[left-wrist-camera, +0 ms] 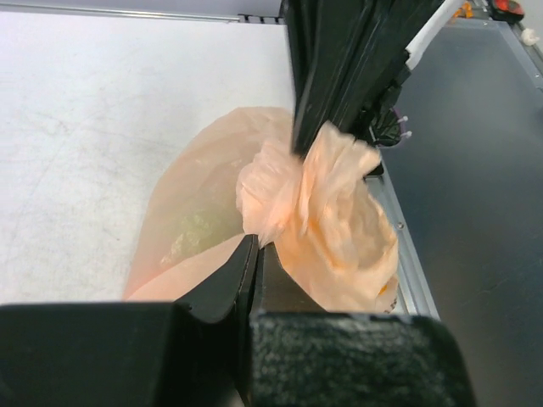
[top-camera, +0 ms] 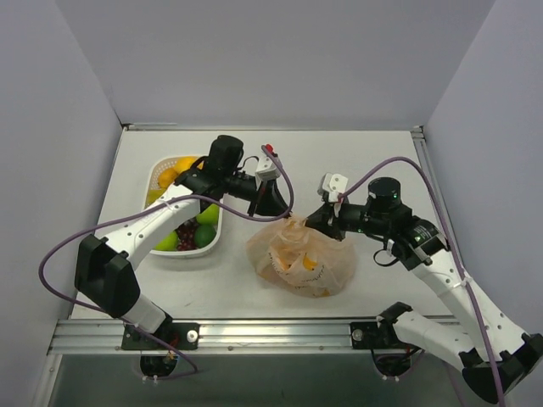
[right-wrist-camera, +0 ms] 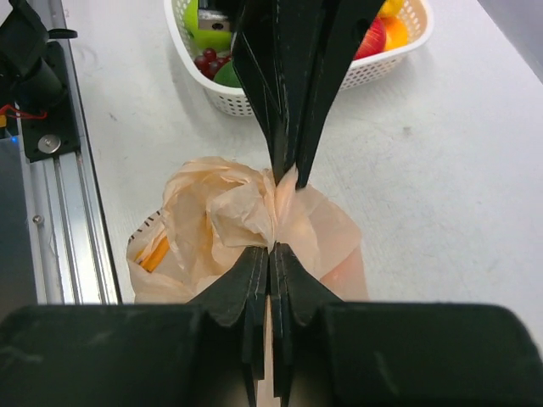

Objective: Place the fake fruits into the plastic bag and tie a complex knot

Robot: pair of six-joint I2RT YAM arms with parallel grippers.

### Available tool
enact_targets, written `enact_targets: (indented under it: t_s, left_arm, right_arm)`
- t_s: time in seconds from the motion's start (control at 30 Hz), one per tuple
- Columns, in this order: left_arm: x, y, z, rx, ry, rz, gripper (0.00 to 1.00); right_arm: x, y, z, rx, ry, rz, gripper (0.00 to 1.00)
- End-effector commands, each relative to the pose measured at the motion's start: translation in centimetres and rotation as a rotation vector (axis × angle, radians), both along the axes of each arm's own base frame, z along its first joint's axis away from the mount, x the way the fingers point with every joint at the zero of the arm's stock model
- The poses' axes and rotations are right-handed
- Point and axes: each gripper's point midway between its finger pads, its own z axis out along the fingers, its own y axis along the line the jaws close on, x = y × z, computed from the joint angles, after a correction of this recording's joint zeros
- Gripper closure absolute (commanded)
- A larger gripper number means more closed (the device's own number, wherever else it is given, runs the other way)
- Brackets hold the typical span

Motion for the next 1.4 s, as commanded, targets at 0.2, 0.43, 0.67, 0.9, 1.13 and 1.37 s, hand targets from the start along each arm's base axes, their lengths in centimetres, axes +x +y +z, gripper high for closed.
enact_targets:
  t_s: [0.2, 0.43, 0.67, 0.9, 1.13, 1.37]
  left_arm:
    - [1.8, 1.6, 4.1, -0.059, -0.144, 0.053, 1.0]
    - [-0.4, 2.7, 5.3, -0.076, -0.122, 0.031, 1.0]
    - [-3.5, 1.8, 1.8, 0.014, -0.085, -0.014, 1.0]
    - [-3.6, 0.5, -4.7, 0.161, -0.097, -0.034, 1.0]
    - [-3.7, -0.3, -4.2, 0.13, -0.042, -0.091, 1.0]
    - [-3.0, 0.1, -4.9, 0.151, -0.012, -0.033, 1.0]
  right_arm:
    - [-0.8, -2.9, -5.2, -0.085, 0.093, -0.074, 1.0]
    - [2.8, -4.5, -6.7, -0.067, 0.178, -0.241, 1.0]
    - [1.8, -3.7, -3.9, 0.068, 0.251, -0.226, 1.0]
    - [1.1, -3.4, -1.5, 0.128, 0.251, -0.22, 1.0]
    - [1.9, -3.8, -1.1, 0.116, 0.207, -0.246, 1.0]
    - [2.9, -4.8, -1.5, 0.12, 0.165, -0.337, 0.94]
